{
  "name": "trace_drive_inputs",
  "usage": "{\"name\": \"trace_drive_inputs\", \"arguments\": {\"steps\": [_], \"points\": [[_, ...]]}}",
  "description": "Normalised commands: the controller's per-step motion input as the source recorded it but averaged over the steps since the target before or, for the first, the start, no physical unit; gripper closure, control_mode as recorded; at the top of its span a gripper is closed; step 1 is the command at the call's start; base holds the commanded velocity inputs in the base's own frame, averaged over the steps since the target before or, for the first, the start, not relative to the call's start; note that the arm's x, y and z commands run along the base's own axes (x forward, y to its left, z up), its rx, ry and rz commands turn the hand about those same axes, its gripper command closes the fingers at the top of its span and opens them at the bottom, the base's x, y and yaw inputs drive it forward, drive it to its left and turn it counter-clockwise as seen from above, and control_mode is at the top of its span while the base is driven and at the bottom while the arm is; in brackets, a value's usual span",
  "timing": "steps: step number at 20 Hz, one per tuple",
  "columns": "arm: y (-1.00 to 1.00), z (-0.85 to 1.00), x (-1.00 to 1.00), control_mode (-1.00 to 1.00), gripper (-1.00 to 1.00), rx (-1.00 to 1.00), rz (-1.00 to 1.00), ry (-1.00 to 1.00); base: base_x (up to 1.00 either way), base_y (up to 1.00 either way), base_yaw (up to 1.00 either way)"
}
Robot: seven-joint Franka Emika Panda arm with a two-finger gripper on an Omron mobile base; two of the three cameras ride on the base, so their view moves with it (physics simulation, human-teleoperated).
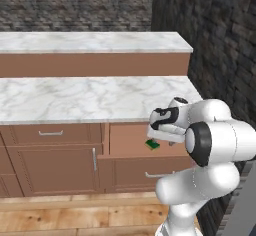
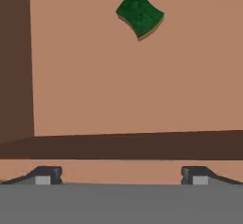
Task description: Restock the sink supplies by placing the sponge and soap dispenser on the counter and next to the sink. Make sure the soap dispenser is upright.
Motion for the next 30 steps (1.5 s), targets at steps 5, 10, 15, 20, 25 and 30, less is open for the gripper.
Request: {"name": "trace_drive_inputs", "arguments": {"steps": [5,10,15,20,25,30], "points": [[-0.03,-0.57,0.62,-1.00,-1.00,0.00,0.01,0.08,0.00,0.00,0.00],[0.00,-0.67,0.15,-1.00,-1.00,0.00,0.03,0.03,0.00,0.00,0.00],[0.00,-0.75,0.00,-1.00,-1.00,0.00,0.02,0.01,0.00,0.00,0.00],[0.04,-0.39,-0.07,-1.00,-1.00,0.00,0.05,0.00,0.00,0.00,0.00],[0.13,-0.02,-0.39,-1.00,-1.00,-0.01,0.06,0.00,0.00,0.00,0.00],[0.15,0.00,-0.40,-1.00,-1.00,-0.02,0.07,0.00,0.00,0.00,0.00]]}}
